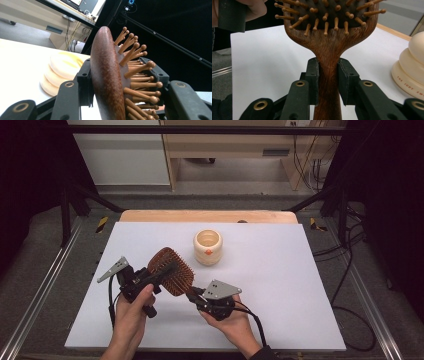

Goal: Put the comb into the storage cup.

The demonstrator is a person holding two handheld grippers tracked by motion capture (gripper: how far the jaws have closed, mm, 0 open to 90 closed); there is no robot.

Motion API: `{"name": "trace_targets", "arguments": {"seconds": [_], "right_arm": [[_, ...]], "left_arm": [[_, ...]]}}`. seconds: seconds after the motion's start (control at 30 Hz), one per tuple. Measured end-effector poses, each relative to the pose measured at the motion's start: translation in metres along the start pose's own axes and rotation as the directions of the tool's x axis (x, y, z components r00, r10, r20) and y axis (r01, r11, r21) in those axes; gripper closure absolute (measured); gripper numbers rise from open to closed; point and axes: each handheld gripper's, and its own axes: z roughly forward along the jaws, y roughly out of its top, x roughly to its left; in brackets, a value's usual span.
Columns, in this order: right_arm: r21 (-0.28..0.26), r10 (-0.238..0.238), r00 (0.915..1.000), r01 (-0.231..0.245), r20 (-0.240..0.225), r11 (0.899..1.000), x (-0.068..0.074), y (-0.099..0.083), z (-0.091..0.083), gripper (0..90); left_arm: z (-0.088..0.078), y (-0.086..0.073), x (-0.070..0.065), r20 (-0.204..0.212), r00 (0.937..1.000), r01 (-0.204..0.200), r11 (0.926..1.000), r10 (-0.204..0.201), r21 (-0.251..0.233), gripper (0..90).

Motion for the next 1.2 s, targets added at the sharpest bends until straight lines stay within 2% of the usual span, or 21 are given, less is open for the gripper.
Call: {"name": "trace_targets", "arguments": {"seconds": [0.2,0.3,0.37,0.43,0.5,0.53,0.57,0.67,0.83,0.9,0.93,0.97,1.03,1.07,1.1,1.2], "right_arm": [[-0.007,0.010,0.9999,-0.010,-0.013,1.000,0.000,0.001,-0.001,71.3],[-0.010,0.029,0.9994,-0.029,-0.017,1.000,-0.001,0.001,0.000,58.2],[-0.010,0.038,0.9993,-0.038,-0.004,0.999,-0.003,0.001,-0.001,49.4],[-0.011,0.041,0.9992,-0.041,0.001,0.999,-0.003,0.001,-0.002,47.4],[-0.010,0.050,0.9987,-0.050,0.011,0.999,-0.006,0.001,-0.001,40.4],[-0.006,0.064,0.9977,-0.064,0.022,0.998,-0.007,0.001,0.000,37.1],[0.029,0.082,0.9947,-0.084,0.061,0.996,-0.009,0.000,0.003,30.8],[0.044,0.090,0.9940,-0.093,0.062,0.995,-0.011,-0.001,0.004,25.8],[0.084,0.110,0.9895,-0.118,0.093,0.989,-0.018,-0.005,0.007,11.2],[0.087,0.108,0.9891,-0.117,0.100,0.989,-0.019,-0.005,0.006,10.6],[0.089,0.097,0.9886,-0.108,0.115,0.990,-0.019,-0.005,0.005,9.7],[0.095,0.059,0.9848,-0.076,0.163,0.993,-0.021,-0.005,0.002,9.0],[0.095,0.056,0.9832,-0.074,0.174,0.993,-0.022,-0.006,0.001,8.9],[0.101,0.058,0.9779,-0.080,0.201,0.992,-0.026,-0.007,-0.001,8.7],[0.101,0.058,0.9779,-0.080,0.201,0.992,-0.026,-0.007,-0.001,8.7],[0.079,0.099,0.9655,-0.122,0.241,0.989,-0.034,-0.008,-0.009,11.0]], "left_arm": [[-0.001,0.001,-0.005,0.014,0.9997,-0.019,0.9998,0.019,-0.011,51.0],[-0.003,0.003,-0.007,-0.008,0.9989,-0.045,0.9986,0.045,-0.027,51.2],[-0.006,0.005,-0.005,-0.017,0.9991,-0.040,0.9983,0.039,-0.043,51.1],[-0.009,0.008,-0.003,-0.037,0.9985,-0.042,0.9974,0.040,-0.059,51.1],[-0.012,0.010,0.000,-0.057,0.9972,-0.052,0.9963,0.049,-0.069,51.0],[-0.013,0.011,0.001,-0.068,0.9964,-0.055,0.9958,0.050,-0.073,51.0],[-0.015,0.012,0.003,-0.076,0.9960,-0.054,0.9954,0.048,-0.080,50.9],[-0.019,0.015,0.007,-0.096,0.9944,-0.053,0.9939,0.044,-0.096,50.9],[-0.026,0.020,0.009,-0.154,0.9846,-0.101,0.9879,0.083,-0.117,50.7],[-0.029,0.021,0.009,-0.175,0.9806,-0.111,0.9856,0.088,-0.128,50.8],[-0.030,0.022,0.010,-0.181,0.9797,-0.112,0.9845,0.087,-0.135,50.8],[-0.033,0.024,0.011,-0.190,0.9784,-0.109,0.9834,0.081,-0.145,50.8],[-0.034,0.024,0.011,-0.194,0.9776,-0.111,0.9826,0.081,-0.149,50.8],[-0.035,0.025,0.012,-0.198,0.9768,-0.112,0.9823,0.081,-0.151,50.8],[-0.036,0.026,0.013,-0.204,0.9757,-0.112,0.9818,0.080,-0.153,50.8],[-0.039,0.028,0.015,-0.221,0.9721,-0.116,0.9802,0.079,-0.160,50.7]]}}
